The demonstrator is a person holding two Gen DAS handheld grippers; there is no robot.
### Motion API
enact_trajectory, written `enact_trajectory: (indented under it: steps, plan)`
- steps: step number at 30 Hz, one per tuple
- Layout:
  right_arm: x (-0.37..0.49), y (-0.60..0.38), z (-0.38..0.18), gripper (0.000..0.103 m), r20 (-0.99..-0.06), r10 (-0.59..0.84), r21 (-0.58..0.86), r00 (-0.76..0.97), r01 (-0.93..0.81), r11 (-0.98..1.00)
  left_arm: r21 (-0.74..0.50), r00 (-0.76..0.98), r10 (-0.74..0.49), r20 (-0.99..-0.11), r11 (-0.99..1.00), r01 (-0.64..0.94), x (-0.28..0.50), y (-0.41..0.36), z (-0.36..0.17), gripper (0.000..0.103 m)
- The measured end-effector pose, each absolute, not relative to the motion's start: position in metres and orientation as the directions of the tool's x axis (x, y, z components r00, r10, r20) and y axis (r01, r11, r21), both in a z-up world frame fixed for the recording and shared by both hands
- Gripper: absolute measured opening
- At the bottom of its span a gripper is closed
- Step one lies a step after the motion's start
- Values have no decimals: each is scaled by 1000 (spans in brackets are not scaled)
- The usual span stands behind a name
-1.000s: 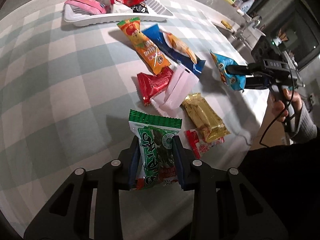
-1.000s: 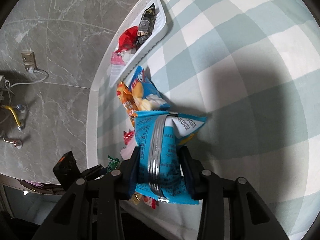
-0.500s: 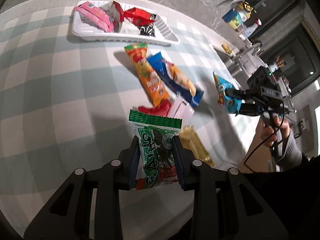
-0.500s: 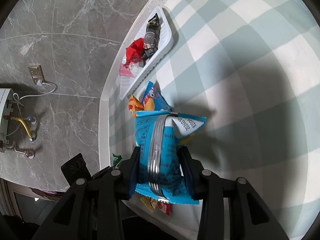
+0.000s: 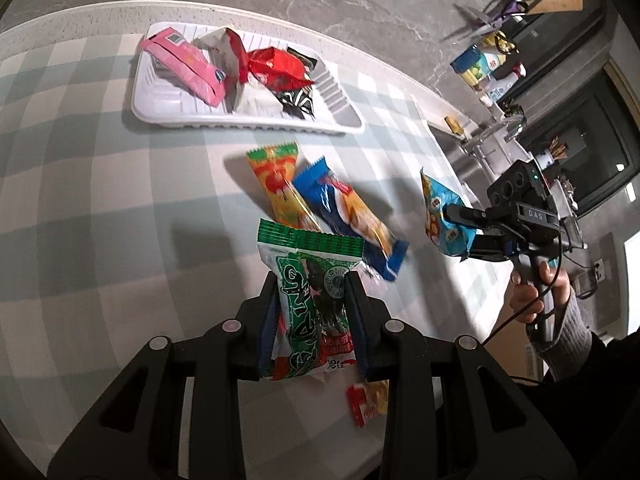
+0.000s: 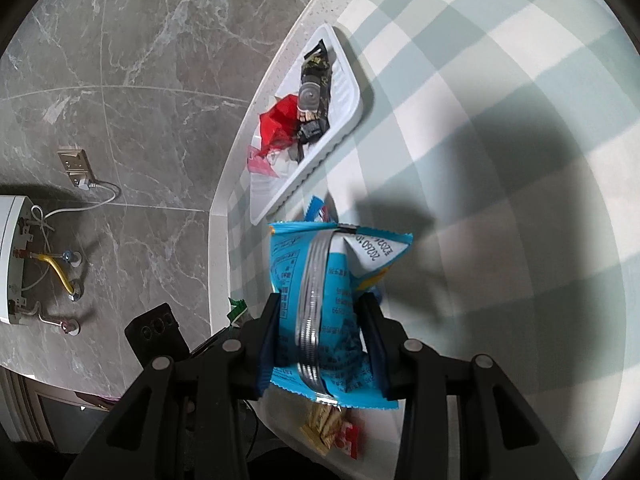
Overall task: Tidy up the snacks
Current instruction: 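Carry the green-white packet and teal bag into the tray and release both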
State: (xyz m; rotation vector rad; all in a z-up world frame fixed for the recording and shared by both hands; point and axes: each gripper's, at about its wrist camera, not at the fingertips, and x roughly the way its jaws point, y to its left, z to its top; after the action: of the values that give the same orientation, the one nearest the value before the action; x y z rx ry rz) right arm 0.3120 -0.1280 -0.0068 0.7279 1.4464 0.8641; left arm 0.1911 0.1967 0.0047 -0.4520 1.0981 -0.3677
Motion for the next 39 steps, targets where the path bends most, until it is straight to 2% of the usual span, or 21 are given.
enact_trajectory:
  steps: [18, 39]
  plan:
    - [369, -97, -1, 42, -523, 850, 852, -66, -82, 518, -521, 466, -460, -756, 853, -4, 268, 234, 7, 29]
    - [451, -54, -4, 42, -564, 824, 821, -56, -143, 552, -464, 516, -338, -787, 876, -133, 355, 285, -6, 29]
